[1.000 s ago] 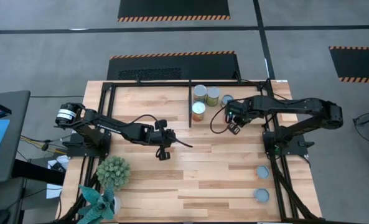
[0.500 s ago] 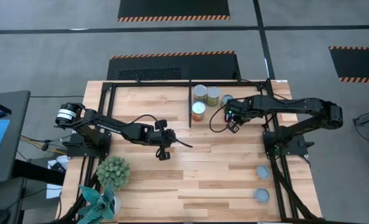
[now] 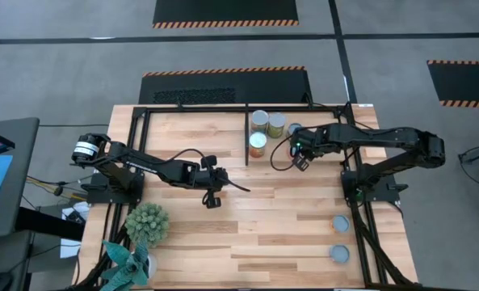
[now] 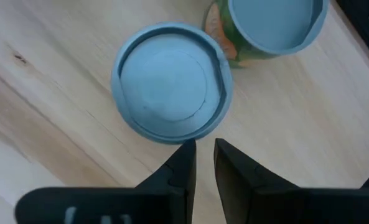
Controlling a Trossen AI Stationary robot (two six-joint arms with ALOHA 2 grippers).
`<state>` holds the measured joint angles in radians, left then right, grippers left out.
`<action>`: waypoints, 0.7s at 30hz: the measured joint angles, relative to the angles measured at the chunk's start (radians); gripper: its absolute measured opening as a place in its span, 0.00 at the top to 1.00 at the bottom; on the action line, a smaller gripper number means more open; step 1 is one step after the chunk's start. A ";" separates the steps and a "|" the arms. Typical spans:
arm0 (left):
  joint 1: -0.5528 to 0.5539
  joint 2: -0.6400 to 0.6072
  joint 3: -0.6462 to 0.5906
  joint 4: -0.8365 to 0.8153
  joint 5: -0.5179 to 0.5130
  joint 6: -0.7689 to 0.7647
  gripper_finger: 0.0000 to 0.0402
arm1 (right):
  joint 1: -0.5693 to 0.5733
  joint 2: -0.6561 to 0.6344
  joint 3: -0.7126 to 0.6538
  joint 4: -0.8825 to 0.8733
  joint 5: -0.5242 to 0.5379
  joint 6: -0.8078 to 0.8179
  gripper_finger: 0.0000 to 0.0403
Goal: Pick and place cans onto a shelf
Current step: Put the canned saucy meatballs on the shelf, then move the canned pineapple rings to the middle right of the table
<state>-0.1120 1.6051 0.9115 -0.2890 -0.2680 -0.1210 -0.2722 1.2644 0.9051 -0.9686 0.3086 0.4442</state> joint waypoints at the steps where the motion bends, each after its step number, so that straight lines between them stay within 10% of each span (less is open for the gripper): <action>1: 0.000 0.000 0.000 0.000 0.000 -0.003 1.00 | 0.000 0.000 0.000 0.000 0.001 0.000 0.80; 7: 0.000 0.000 0.000 0.000 0.001 -0.007 1.00 | 0.010 -0.002 0.033 -0.083 -0.028 0.015 0.80; 12: 0.000 0.000 0.000 -0.001 0.001 -0.008 1.00 | 0.110 -0.003 0.122 -0.266 -0.266 0.123 0.80; 21: 0.000 0.000 0.000 -0.012 0.000 -0.007 1.00 | 0.633 -0.017 0.047 -0.396 -0.333 0.492 0.80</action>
<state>-0.1120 1.6049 0.9115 -0.3008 -0.2676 -0.1284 0.3609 1.2477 0.9524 -1.3645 -0.0245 0.9358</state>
